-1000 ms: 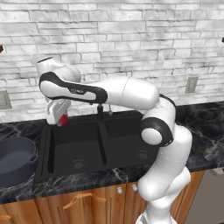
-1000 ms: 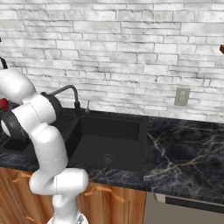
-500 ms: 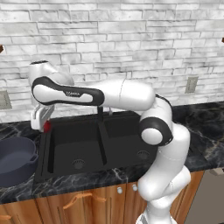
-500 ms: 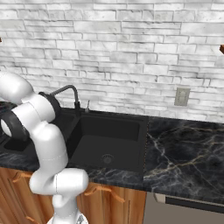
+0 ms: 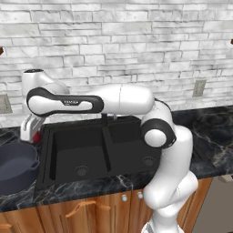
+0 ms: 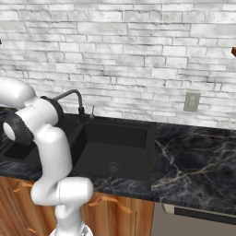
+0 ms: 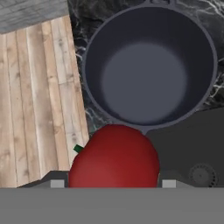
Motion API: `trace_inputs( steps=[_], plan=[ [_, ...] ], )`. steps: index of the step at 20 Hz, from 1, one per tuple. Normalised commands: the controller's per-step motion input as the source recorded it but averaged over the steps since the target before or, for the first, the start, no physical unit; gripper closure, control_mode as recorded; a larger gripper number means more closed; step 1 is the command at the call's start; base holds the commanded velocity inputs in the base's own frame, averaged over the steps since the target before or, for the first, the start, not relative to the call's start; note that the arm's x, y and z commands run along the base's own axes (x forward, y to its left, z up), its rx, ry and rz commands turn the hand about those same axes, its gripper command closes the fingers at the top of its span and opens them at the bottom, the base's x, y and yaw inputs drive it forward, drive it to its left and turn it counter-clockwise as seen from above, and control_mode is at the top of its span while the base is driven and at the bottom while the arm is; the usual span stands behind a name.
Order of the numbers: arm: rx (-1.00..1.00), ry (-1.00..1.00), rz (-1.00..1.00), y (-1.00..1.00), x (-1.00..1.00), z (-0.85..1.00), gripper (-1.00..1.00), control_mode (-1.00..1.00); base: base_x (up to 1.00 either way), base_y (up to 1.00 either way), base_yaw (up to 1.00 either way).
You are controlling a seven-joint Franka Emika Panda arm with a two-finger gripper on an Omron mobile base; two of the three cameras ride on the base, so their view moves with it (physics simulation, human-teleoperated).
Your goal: Dump the tomato from the pot into the sink. Then turn on the water and wash the tomato. Then turn off the water and put the tomato back in the pot.
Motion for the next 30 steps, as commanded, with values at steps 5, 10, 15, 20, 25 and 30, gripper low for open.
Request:
trace_inputs(
  steps=[5, 10, 15, 20, 25, 30],
  plan=[
    [0.00, 0.01, 0.00, 0.28, 0.00, -0.24, 1.00, -1.00, 0.00, 0.00, 0.00],
    [0.00, 0.02, 0.00, 0.25, 0.01, -0.39, 1.00, -1.00, 0.00, 0.00, 0.00],
    [0.00, 0.00, 0.00, 0.20, 0.07, -0.31, 1.00, -1.00, 0.00, 0.00, 0.00],
    [0.00, 0.00, 0.00, 0.15, 0.14, -0.17, 1.00, -1.00, 0.00, 0.00, 0.00],
    [0.00, 0.00, 0.00, 0.10, 0.19, -0.20, 1.00, -1.00, 0.00, 0.00, 0.00],
    [0.00, -0.01, 0.00, 0.03, 0.03, -0.18, 1.00, -1.00, 0.00, 0.00, 0.00]
  ],
)
